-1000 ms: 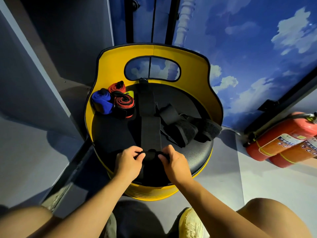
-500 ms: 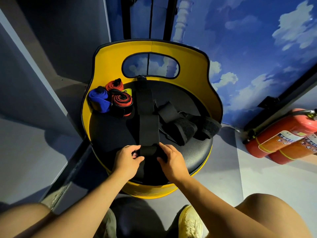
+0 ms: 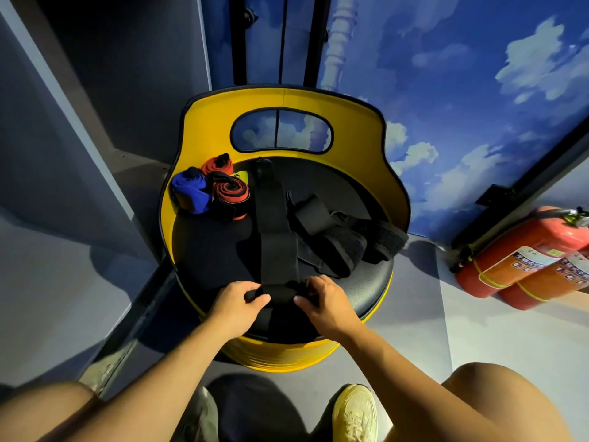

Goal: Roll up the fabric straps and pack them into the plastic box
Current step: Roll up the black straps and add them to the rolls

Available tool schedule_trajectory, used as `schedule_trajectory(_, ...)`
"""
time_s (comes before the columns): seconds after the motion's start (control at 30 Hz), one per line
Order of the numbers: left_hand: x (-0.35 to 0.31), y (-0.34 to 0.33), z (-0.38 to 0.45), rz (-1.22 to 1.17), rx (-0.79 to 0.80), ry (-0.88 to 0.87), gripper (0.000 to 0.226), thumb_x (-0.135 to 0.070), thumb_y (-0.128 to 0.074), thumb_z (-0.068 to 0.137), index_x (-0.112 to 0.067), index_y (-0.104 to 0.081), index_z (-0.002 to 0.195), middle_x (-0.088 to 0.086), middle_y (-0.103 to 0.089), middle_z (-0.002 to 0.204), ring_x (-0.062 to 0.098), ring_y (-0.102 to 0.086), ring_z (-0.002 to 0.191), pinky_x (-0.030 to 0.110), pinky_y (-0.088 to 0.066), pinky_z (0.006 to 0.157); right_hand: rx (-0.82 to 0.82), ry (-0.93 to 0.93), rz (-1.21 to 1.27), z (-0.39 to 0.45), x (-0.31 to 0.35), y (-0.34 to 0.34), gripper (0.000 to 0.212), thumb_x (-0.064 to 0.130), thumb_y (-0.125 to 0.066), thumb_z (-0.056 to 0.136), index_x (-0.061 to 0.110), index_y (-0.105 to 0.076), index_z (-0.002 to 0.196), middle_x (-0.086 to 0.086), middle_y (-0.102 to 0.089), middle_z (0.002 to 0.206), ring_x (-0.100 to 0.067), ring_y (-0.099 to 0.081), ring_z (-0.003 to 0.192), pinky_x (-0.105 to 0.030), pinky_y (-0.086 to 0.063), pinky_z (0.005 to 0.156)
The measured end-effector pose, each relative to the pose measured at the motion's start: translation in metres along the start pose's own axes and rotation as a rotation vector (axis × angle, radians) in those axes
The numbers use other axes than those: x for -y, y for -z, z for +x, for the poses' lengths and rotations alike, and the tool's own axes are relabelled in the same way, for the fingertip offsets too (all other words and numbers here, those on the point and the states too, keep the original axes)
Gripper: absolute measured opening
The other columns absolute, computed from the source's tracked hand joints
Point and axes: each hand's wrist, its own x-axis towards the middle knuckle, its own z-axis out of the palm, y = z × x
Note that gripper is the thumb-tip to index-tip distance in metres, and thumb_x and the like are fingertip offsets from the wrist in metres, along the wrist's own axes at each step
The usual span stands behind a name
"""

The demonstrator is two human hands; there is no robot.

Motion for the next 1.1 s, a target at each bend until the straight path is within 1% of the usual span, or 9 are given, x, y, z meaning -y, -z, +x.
schedule_trajectory(0.1, -0.005, 0.001, 0.009, 0.013, 0.001, 0.074, 0.047, -0.046, -0.059, 0.097, -0.015, -0.063, 0.132, 0.002, -0.066, 0.128, 0.022, -0.061, 0.119, 0.033, -0.047, 0.1, 0.01, -0.061, -0.006, 0.014, 0.002, 0.003, 0.029, 0.037, -0.064, 0.095, 0.013, -0.05, 0.083, -0.004, -0.049, 0.087, -0.021, -0.046, 0.077, -0.026, -0.028, 0.067)
schedule_trajectory(0.2, -0.009, -0.003, 0.015, -0.009, -0.053, 0.113, 0.04, -0.053, -0.055, 0.096, -0.018, -0.073, 0.102, 0.0, -0.074, 0.096, 0.021, -0.069, 0.094, 0.038, -0.055, 0.087, 0.004, -0.16, 0.043, 0.026, 0.001, 0.001, 0.041, 0.045, -0.06, 0.096, 0.014, -0.046, 0.073, -0.002, -0.049, 0.072, -0.022, -0.048, 0.07, -0.029, -0.029, 0.063)
schedule_trajectory(0.33, -0.021, -0.007, 0.017, -0.115, -0.289, 0.088, 0.025, -0.042, -0.066, 0.093, -0.021, -0.074, 0.103, -0.009, -0.07, 0.101, 0.011, -0.06, 0.096, 0.026, -0.047, 0.082, -0.067, -0.27, 0.26, 0.036, 0.004, -0.007, 0.03, 0.043, -0.068, 0.092, 0.014, -0.063, 0.102, 0.003, -0.062, 0.09, -0.019, -0.062, 0.093, -0.029, -0.046, 0.079)
schedule_trajectory(0.47, -0.028, -0.006, 0.023, -0.177, -0.322, 0.077, 0.016, -0.034, -0.07, 0.093, -0.021, -0.076, 0.099, -0.015, -0.064, 0.09, 0.003, -0.055, 0.088, 0.015, -0.041, 0.067, -0.332, -0.075, 0.198, 0.044, 0.003, -0.014, 0.042, 0.029, -0.076, 0.085, 0.016, -0.057, 0.12, 0.002, -0.06, 0.116, -0.014, -0.054, 0.109, -0.03, -0.045, 0.096)
schedule_trajectory(0.53, -0.027, -0.006, 0.025, -0.181, -0.323, 0.075, 0.015, -0.033, -0.07, 0.093, -0.021, -0.076, 0.098, -0.016, -0.062, 0.088, 0.003, -0.056, 0.088, 0.015, -0.04, 0.066, -0.388, 0.12, 0.039, 0.046, 0.001, -0.017, 0.028, 0.025, -0.071, 0.087, 0.018, -0.061, 0.112, 0.002, -0.062, 0.11, -0.017, -0.055, 0.104, -0.032, -0.045, 0.092)
schedule_trajectory(0.6, -0.026, -0.008, 0.026, -0.164, -0.337, 0.063, 0.015, -0.034, -0.069, 0.093, -0.021, -0.076, 0.095, -0.017, -0.062, 0.084, 0.004, -0.057, 0.087, 0.02, -0.042, 0.07, -0.378, 0.225, -0.062, 0.043, -0.001, -0.021, 0.009, 0.026, -0.063, 0.094, 0.019, -0.064, 0.099, 0.001, -0.064, 0.093, -0.02, -0.058, 0.09, -0.038, -0.049, 0.081)
schedule_trajectory(0.7, -0.025, -0.009, 0.025, -0.134, -0.375, 0.046, 0.017, -0.037, -0.07, 0.093, -0.022, -0.077, 0.09, -0.016, -0.066, 0.078, 0.008, -0.062, 0.078, 0.019, -0.042, 0.062, -0.306, 0.175, -0.033, 0.033, -0.004, -0.024, 0.019, 0.034, -0.053, 0.101, 0.021, -0.066, 0.106, 0.002, -0.066, 0.1, -0.019, -0.063, 0.094, -0.033, -0.051, 0.081)
schedule_trajectory(0.83, -0.023, -0.007, 0.022, -0.094, -0.369, 0.046, 0.025, -0.044, -0.067, 0.092, -0.021, -0.079, 0.092, -0.01, -0.073, 0.081, 0.011, -0.065, 0.077, 0.023, -0.045, 0.065, -0.186, 0.24, -0.004, 0.021, -0.009, -0.025, 0.043, 0.029, -0.057, 0.096, 0.014, -0.056, 0.136, -0.004, -0.049, 0.137, -0.017, -0.05, 0.126, -0.022, -0.041, 0.107)
schedule_trajectory(1.1, -0.02, -0.008, 0.009, -0.224, -0.163, 0.086, 0.043, -0.022, -0.072, 0.092, -0.022, -0.064, 0.133, 0.001, -0.063, 0.136, 0.018, -0.057, 0.127, 0.029, -0.045, 0.103, -0.21, -0.015, 0.223, 0.017, 0.001, -0.02, 0.048, 0.022, -0.072, 0.09, 0.018, -0.055, 0.134, 0.005, -0.066, 0.126, -0.01, -0.059, 0.116, -0.013, -0.041, 0.094)
